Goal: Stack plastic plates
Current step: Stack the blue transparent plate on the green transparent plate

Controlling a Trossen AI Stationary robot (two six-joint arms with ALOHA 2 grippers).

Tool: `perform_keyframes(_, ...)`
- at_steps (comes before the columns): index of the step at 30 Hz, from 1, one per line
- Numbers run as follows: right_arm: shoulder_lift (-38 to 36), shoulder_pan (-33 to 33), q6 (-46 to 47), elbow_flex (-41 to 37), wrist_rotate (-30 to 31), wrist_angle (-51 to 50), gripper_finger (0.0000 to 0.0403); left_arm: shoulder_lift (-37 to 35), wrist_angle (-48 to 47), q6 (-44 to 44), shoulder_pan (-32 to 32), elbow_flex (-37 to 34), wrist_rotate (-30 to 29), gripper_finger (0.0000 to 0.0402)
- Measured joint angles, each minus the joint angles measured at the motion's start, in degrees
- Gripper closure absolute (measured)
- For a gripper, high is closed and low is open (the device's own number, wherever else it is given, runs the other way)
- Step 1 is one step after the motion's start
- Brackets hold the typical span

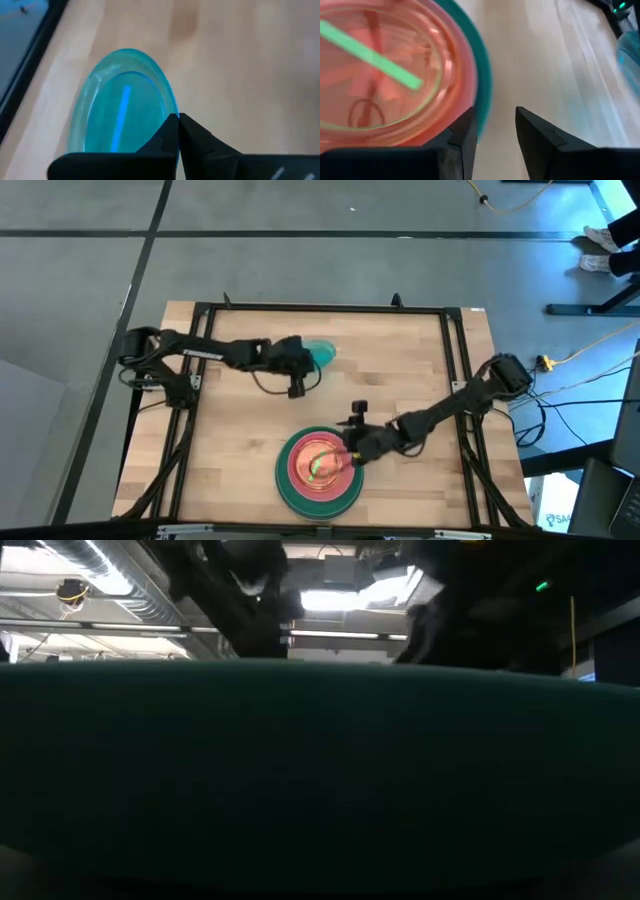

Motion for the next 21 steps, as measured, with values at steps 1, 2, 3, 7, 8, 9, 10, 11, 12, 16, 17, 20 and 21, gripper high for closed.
perform_keyframes(1, 0.0, 1.2, 0.1, 0.6, 1.0, -1.2, 0.0275, -1.1, -0.5, -0.8, -1.5, 0.1, -0.2, 0.0401)
perform_keyframes(2, 0.0, 2.4, 0.3, 1.2, 1.9, -2.2, 0.0275, -2.3, -2.4, -1.8, -3.2, 0.1, -0.6, 0.0401)
perform_keyframes(3, 0.0, 3.5, 0.8, 1.9, 2.7, -3.1, 0.0275, -3.0, -4.1, -2.8, -4.9, 0.1, -1.2, 0.0401)
perform_keyframes(7, 0.0, 8.6, 4.0, 4.1, 5.2, -4.2, 0.0275, -5.3, -6.6, -5.1, -12.7, 0.0, -3.1, 0.0401)
perform_keyframes(8, 0.0, 9.9, 4.4, 4.6, 5.3, -4.0, 0.0275, -5.7, -5.9, -5.7, -14.6, 0.0, -3.2, 0.0401)
perform_keyframes(9, 0.0, 11.3, 4.7, 5.1, 5.8, -4.8, 0.0275, -6.0, -5.8, -6.6, -16.6, 0.1, -3.6, 0.0401)
perform_keyframes(10, 0.0, 12.6, 5.1, 5.8, 6.7, -5.9, 0.0275, -6.2, -5.9, -7.8, -18.7, 0.1, -4.1, 0.0401)
perform_keyframes(11, 0.0, 14.0, 5.6, 6.6, 7.8, -6.6, 0.0275, -6.2, -5.3, -8.9, -20.5, 0.1, -4.4, 0.0401)
perform_keyframes(12, 0.0, 15.4, 6.2, 7.4, 9.1, -7.6, 0.0275, -6.2, -4.9, -9.8, -22.2, 0.3, -4.6, 0.0401)
perform_keyframes(16, 0.0, 20.7, 6.3, 10.0, 15.1, -11.6, 0.0275, -6.2, -4.5, -13.6, -29.0, 1.2, -7.3, 0.0401)
perform_keyframes(17, 0.0, 22.0, 6.3, 10.7, 17.3, -12.7, 0.0275, -6.2, -4.4, -14.1, -30.6, 1.2, -7.8, 0.0401)
perform_keyframes(20, 0.0, 24.8, 6.3, 12.1, 23.3, -14.8, 0.0275, -6.2, -2.8, -15.5, -35.3, 1.2, -8.3, 0.0401)
perform_keyframes(21, 0.0, 25.5, 6.2, 12.3, 25.4, -15.6, 0.0275, -6.2, -2.0, -15.6, -36.8, 1.2, -8.3, 0.0401)
